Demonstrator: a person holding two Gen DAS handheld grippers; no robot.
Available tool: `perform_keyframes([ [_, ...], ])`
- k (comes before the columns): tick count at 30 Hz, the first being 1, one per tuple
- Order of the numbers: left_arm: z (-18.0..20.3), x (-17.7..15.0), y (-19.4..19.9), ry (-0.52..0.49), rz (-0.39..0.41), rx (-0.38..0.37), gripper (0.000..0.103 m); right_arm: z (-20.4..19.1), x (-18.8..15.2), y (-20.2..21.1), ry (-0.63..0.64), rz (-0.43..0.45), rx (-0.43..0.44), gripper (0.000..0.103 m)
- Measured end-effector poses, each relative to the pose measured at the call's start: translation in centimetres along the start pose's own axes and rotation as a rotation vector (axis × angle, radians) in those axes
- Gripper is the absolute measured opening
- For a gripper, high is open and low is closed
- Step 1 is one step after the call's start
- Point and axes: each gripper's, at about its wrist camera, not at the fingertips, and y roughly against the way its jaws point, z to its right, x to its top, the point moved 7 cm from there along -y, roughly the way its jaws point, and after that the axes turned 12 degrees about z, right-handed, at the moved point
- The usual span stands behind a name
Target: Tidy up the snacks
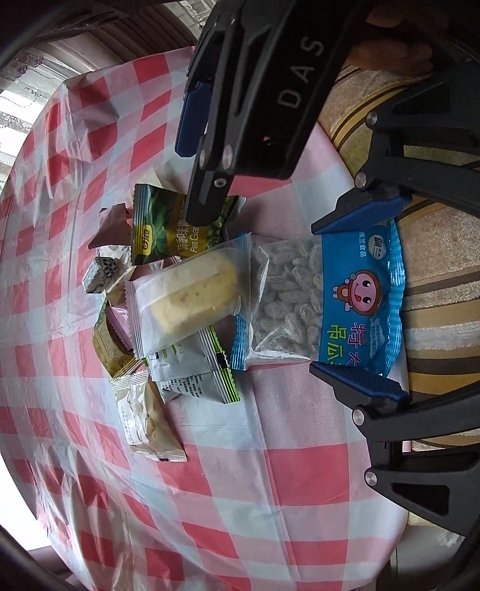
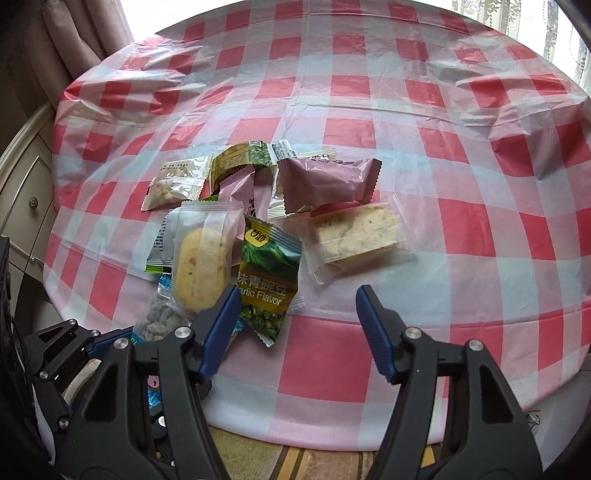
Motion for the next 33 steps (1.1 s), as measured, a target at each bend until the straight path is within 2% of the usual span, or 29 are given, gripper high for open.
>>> perform_keyframes([
  [4,-0.1,0.0,0.1,0.02,0.013,-0.017,0.062,-0.4,0.3,-0.7,-0.003,-0.005,0.016,0.062],
  [7,-0.2,-0.1,0.1,0.028,0.017,-0.03,0.061,-0.9,0.4,-1.1,0.001,-0.008,0.036,0.051],
  [9,-0.3,-0.1,0.2,0.037,0.018,-0.042,0.06,-1.1,0.3,-1.2,-0.001,-0.011,0.052,0.037],
  [11,-0.6,-0.1,0.3,0.047,0.018,-0.056,0.06,-1.1,0.2,-1.1,-0.007,-0.007,0.062,0.036],
  [13,-0.6,-0.1,0.3,0.054,0.02,-0.063,0.059,-1.0,0.1,-1.0,-0.015,-0.006,0.073,0.014],
  [14,-0.8,-0.1,0.5,0.058,0.022,-0.065,0.059,-1.0,0.1,-1.0,-0.021,-0.008,0.084,0.009],
  [17,-1.7,-0.3,1.2,0.066,0.028,-0.068,0.059,-1.0,-0.1,-0.6,-0.014,0.0,0.09,0.007],
  [22,-1.9,-0.9,2.2,0.077,0.033,-0.07,0.059,-0.3,0.1,0.0,-0.041,0.014,0.077,0.01],
  [23,-2.1,-0.9,2.2,0.082,0.035,-0.068,0.059,-0.2,0.1,-0.1,-0.047,0.003,0.079,0.02],
  [24,-2.2,-0.9,2.3,0.089,0.037,-0.064,0.059,-0.3,0.1,-0.2,-0.049,-0.002,0.089,0.038],
  [25,-2.5,-1.0,2.5,0.096,0.04,-0.058,0.059,-0.4,0.2,-0.2,-0.045,-0.001,0.096,0.048],
  [26,-2.7,-1.1,2.7,0.102,0.044,-0.05,0.059,-0.8,0.3,-0.2,-0.036,0.003,0.101,0.062],
  [29,-3.5,-1.4,3.4,0.117,0.056,-0.039,0.059,-2.1,0.5,-0.4,0.001,0.003,0.113,0.064],
  [31,-4.0,-1.6,3.7,0.13,0.063,-0.026,0.059,-2.6,0.2,-1.2,0.016,-0.03,0.098,0.064],
  [32,-4.2,-1.7,4.0,0.132,0.066,-0.024,0.059,-2.7,0.0,-1.7,0.013,-0.048,0.098,0.062],
  [33,-4.4,-1.8,4.2,0.134,0.067,-0.025,0.059,-2.8,-0.1,-2.0,0.012,-0.059,0.1,0.057],
])
